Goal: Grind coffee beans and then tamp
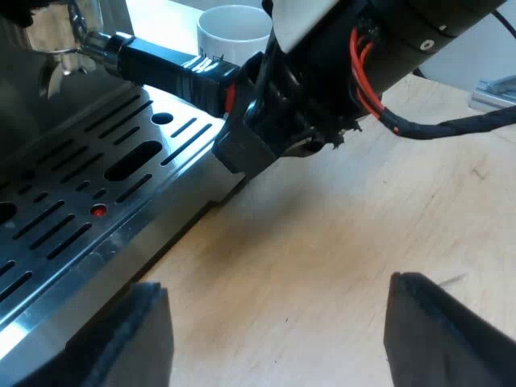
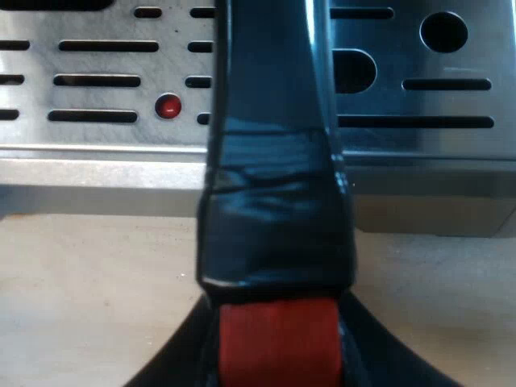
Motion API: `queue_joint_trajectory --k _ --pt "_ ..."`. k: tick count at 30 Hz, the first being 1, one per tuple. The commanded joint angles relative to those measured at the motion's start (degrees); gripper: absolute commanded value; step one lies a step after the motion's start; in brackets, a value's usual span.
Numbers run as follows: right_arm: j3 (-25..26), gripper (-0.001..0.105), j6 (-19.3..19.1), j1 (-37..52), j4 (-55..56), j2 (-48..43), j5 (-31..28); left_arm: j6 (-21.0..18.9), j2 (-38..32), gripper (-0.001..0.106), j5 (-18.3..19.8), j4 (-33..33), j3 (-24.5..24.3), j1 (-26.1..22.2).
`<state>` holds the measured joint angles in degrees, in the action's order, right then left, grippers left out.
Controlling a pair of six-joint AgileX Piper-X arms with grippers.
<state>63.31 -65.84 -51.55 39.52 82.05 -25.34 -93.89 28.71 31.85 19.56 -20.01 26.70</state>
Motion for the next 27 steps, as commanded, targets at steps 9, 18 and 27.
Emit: queue_joint_trajectory --k 9,18,27 --pt "0.17 0.000 0.54 -0.75 3.33 -3.85 -0.06 0.26 -0.03 0.059 0.60 -0.39 -0.19 0.26" --pt "0.17 0.000 0.78 -5.19 6.65 -4.04 -5.28 0.26 -0.03 0.059 0.60 -0.39 -0.19 0.26" --pt "0.17 0.000 4.84 -9.59 9.72 -4.95 -11.03 0.26 -0.03 0.059 0.60 -0.39 -0.19 0.26"
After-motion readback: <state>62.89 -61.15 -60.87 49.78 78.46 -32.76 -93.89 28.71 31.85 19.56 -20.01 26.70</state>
